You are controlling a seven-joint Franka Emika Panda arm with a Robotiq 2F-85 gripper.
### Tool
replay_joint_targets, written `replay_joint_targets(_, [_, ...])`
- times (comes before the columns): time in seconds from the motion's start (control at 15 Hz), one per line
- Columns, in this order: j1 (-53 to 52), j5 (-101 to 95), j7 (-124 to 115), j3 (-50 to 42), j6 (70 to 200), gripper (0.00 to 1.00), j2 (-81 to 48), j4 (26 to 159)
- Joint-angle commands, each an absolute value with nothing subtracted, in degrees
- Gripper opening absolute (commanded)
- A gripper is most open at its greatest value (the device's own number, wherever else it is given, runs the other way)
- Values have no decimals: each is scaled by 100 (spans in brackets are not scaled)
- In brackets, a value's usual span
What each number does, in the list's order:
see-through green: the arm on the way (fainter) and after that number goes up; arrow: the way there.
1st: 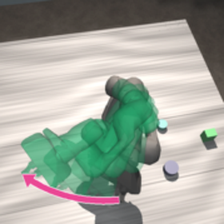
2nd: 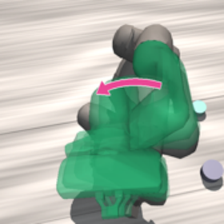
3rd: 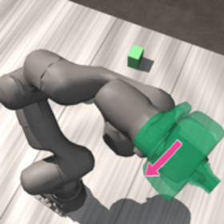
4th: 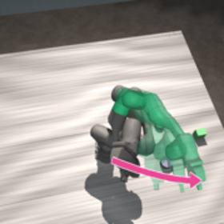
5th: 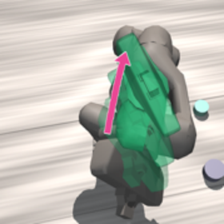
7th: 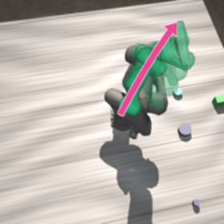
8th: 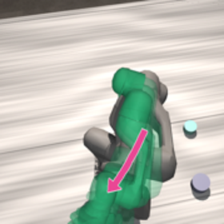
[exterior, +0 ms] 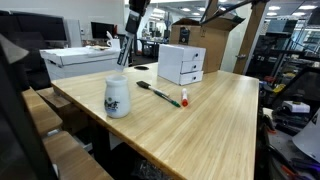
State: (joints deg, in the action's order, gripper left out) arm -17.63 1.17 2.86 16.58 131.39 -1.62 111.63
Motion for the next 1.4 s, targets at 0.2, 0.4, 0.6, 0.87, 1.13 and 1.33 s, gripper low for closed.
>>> replay_joint_targets(0.2, [-1756,-11,344,1691,13363,7,-188,11332])
replay_joint_targets(0.4, [-1760,-14,336,1699,13376,7,-230,11333])
replay_joint_targets(0.6, [-1767,-4,322,1711,13408,7,-294,11329])
replay_joint_targets(0.87, [-1765,-18,297,1708,13435,7,-358,11332])
replay_joint_targets(1.13, [-1797,-528,-14,1666,12860,7,-453,11197])
replay_joint_targets(1.33, [-1837,-973,-201,1673,12371,7,-555,11095])
